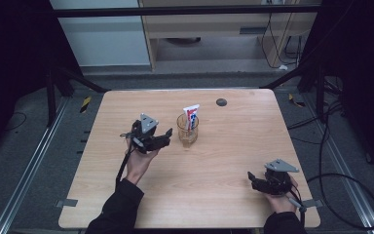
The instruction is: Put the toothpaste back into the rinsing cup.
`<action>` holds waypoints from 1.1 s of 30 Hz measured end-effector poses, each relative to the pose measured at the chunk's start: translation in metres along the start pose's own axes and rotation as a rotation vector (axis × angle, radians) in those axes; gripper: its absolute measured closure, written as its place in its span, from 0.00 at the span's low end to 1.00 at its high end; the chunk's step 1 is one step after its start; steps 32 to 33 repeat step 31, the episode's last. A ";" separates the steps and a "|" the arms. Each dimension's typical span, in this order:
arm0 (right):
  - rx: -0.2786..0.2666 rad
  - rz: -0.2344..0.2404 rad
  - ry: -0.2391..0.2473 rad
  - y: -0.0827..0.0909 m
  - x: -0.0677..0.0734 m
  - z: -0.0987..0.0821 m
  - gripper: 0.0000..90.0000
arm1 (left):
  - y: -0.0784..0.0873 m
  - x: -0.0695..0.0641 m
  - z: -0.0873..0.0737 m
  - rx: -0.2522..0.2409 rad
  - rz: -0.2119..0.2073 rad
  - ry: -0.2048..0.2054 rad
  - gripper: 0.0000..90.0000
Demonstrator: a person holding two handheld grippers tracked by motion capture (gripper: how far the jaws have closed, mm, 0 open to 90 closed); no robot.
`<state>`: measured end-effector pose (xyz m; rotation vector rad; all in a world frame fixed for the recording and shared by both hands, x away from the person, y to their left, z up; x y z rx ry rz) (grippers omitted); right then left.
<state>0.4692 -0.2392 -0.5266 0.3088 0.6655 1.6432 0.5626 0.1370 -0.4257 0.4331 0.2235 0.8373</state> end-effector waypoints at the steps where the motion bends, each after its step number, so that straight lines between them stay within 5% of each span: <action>1: 0.001 -0.002 -0.001 0.000 -0.001 -0.001 0.26 | 0.009 0.003 -0.004 -0.006 0.001 0.009 0.31; 12: -0.009 0.001 0.003 0.002 -0.001 -0.001 0.25 | 0.043 0.019 -0.037 0.039 0.014 0.031 0.25; 19: -0.009 -0.005 -0.004 0.003 -0.003 -0.002 0.24 | 0.069 0.037 -0.078 0.062 0.071 0.048 0.22; 33: -0.013 -0.009 0.000 0.004 -0.002 -0.003 0.21 | 0.100 0.052 -0.122 0.090 0.134 0.089 0.19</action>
Point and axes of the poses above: each handheld gripper's, and its own axes: y roughly backward along the jaws, z roughly out of its top, x roughly to its left, the point moved 5 cm from there along -y, roughly forward along the jaws, and after that the axes turned 13 degrees about -z, right-handed, at the moved point
